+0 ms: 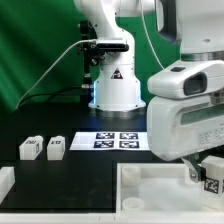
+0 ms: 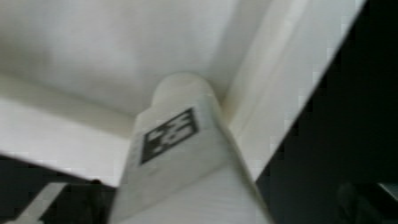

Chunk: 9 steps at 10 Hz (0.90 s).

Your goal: Assemble one leg

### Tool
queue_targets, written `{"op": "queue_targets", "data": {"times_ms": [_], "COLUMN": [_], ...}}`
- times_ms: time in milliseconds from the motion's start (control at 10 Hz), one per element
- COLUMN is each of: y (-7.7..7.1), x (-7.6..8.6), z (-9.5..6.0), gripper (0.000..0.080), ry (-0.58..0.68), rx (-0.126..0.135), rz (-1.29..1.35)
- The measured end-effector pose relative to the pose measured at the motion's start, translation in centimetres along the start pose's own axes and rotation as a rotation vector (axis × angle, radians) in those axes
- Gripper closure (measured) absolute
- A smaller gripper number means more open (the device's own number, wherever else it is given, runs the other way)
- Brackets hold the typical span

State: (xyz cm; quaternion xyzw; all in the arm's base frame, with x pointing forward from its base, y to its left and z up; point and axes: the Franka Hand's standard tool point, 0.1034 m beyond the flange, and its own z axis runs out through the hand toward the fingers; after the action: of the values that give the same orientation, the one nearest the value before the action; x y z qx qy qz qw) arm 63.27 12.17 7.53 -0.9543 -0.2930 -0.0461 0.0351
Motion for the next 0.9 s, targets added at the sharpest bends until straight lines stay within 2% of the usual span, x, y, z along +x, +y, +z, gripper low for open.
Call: {"op": "queue_targets", "data": {"times_ms": [200,400,700,900], "y": [0.0,0.0,0.5,1.1], "x": [0.0,0.0,0.0,0.2], "z": [0.0,0.0,-0.3,-0.2], "gripper": [0.0178,0.0510,0.0508,0.0508], "ry": [0.000,0.000,-0.012,-0.022], "rx": [0.001,0.002,0.001,-0.006], "rz": [0.080,0.199,0.547,0.949]}}
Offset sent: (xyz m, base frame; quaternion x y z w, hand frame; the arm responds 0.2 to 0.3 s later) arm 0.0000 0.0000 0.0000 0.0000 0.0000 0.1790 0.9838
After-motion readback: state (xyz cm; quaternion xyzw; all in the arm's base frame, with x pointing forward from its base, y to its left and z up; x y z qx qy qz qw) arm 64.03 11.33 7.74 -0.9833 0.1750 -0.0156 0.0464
